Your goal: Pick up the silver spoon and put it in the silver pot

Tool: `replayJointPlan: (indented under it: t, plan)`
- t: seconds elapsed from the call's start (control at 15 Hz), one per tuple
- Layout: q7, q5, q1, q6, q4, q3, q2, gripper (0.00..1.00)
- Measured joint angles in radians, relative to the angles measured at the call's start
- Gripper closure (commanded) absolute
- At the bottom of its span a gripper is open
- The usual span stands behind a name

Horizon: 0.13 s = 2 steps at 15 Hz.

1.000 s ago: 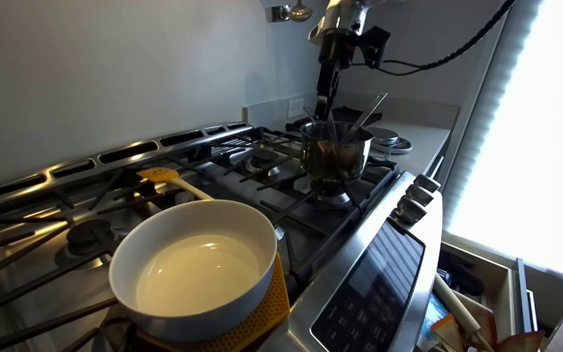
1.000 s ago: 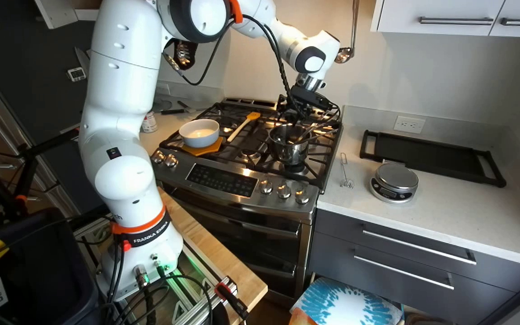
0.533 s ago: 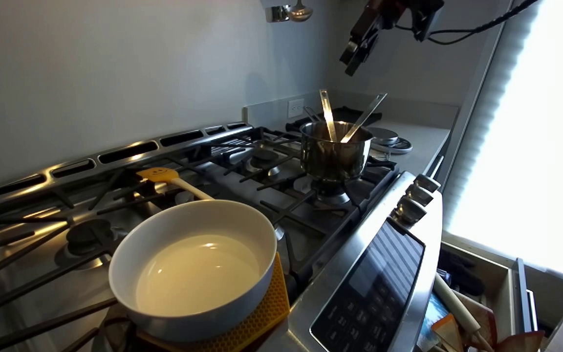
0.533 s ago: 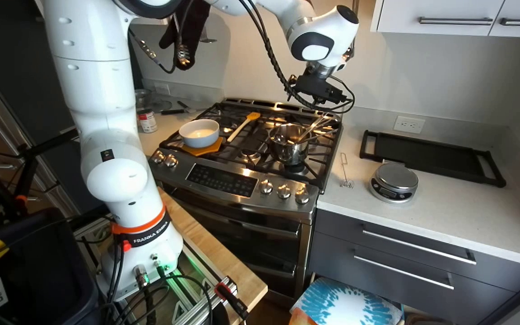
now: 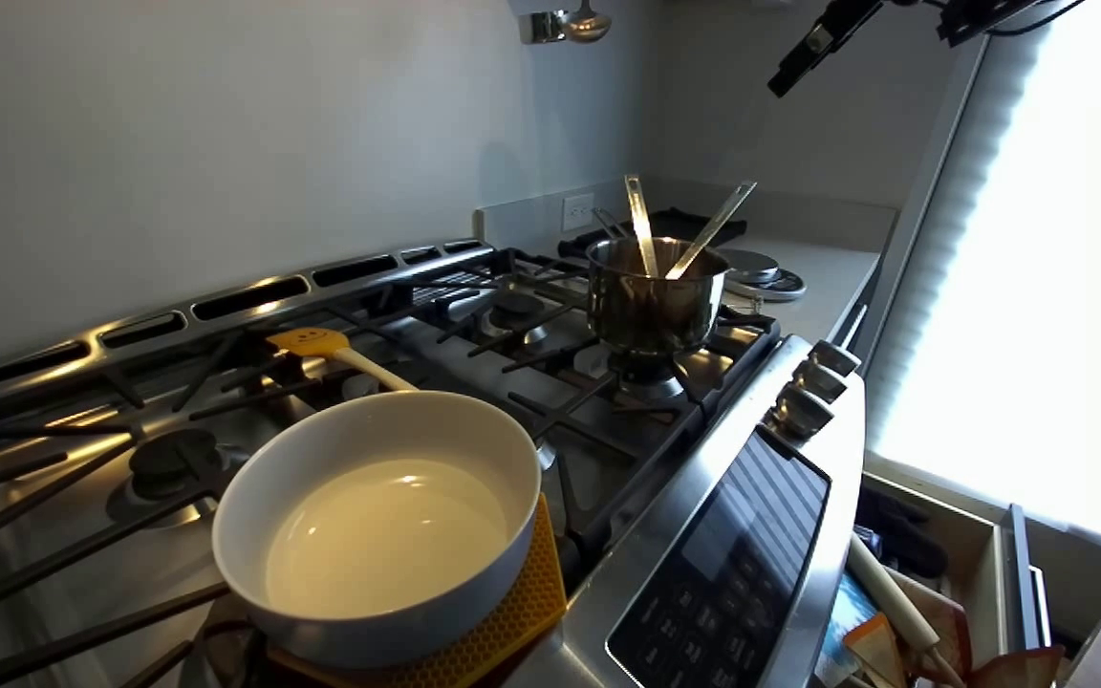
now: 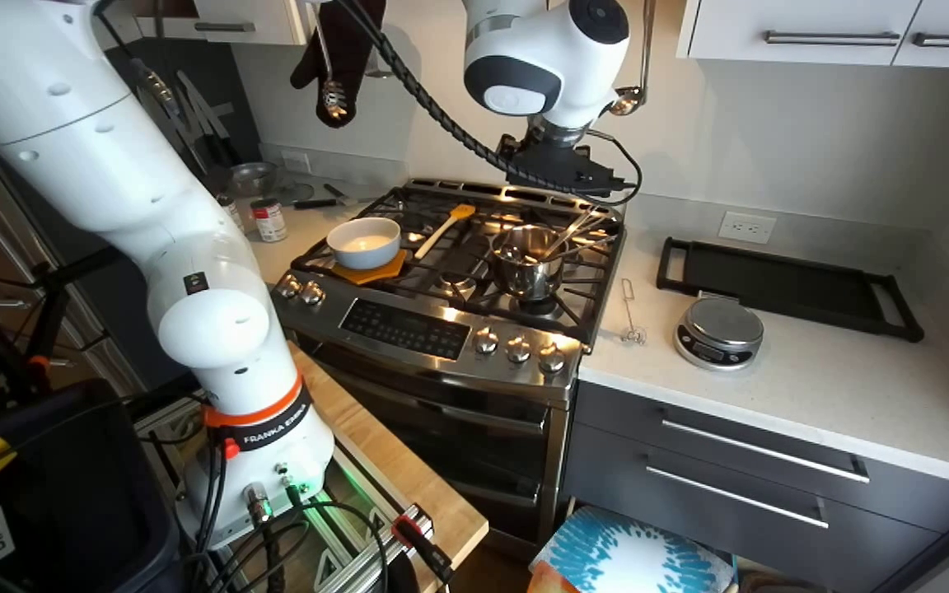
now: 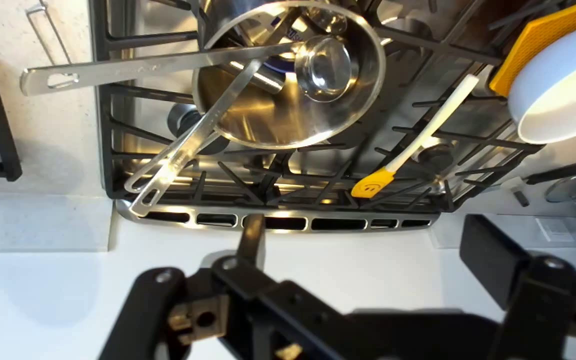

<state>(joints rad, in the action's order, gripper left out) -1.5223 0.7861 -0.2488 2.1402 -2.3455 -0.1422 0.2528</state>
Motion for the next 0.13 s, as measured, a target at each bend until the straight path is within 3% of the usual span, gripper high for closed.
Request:
replayJointPlan:
  t: [0.13]
  plan:
    - [0.002,-0.003,0.012,0.0,-0.019,-0.018,0.038,0.0]
